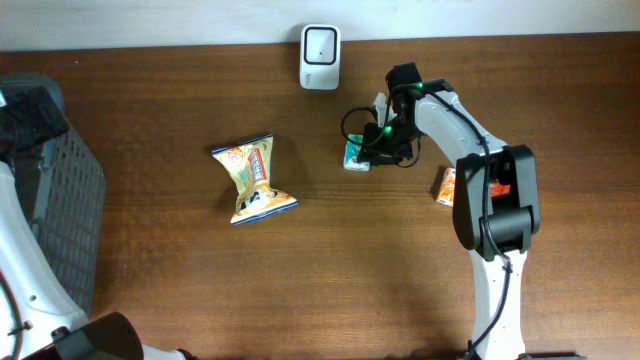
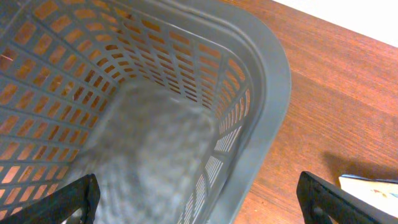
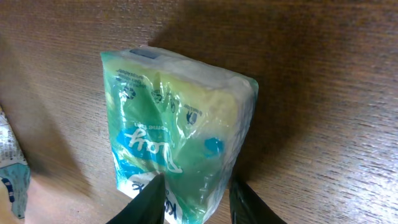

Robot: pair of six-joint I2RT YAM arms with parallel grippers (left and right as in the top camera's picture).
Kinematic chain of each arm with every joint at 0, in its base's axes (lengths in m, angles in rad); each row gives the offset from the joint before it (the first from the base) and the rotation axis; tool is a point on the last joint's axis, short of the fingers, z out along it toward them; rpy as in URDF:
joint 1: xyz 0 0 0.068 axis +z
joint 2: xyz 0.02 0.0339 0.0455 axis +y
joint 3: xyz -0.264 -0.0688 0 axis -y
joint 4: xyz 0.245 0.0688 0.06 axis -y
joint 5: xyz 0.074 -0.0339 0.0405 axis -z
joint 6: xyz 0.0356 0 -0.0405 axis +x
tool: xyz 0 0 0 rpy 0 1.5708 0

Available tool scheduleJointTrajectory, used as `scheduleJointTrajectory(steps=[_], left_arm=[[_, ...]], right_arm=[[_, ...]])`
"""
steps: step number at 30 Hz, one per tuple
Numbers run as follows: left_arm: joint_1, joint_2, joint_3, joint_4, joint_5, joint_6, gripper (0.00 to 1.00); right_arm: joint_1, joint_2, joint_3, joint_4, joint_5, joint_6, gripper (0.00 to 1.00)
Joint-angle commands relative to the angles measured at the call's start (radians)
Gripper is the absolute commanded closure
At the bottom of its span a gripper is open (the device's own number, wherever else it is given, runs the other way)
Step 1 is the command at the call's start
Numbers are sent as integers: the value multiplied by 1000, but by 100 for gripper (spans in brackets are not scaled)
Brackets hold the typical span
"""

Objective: Scan the item barcode

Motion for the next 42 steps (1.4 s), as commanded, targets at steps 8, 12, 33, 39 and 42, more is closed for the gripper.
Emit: scheduleJointTrajectory(steps=[8, 12, 33, 39, 42], left_arm=[[3, -3, 0, 0, 0, 15, 1], [3, -3, 0, 1, 0, 15, 1], [3, -3, 0, 0, 0, 15, 1], [3, -3, 0, 0, 0, 15, 1], [3, -3, 0, 0, 0, 15, 1]], right_arm=[[2, 6, -18, 8, -14, 12, 96], [2, -39, -18, -7, -70, -47, 96], [-124, -192, -18, -127, -1048, -454, 96], [-123, -192, -16, -129, -1101, -363, 96], [-123, -192, -16, -128, -1100, -363, 96]])
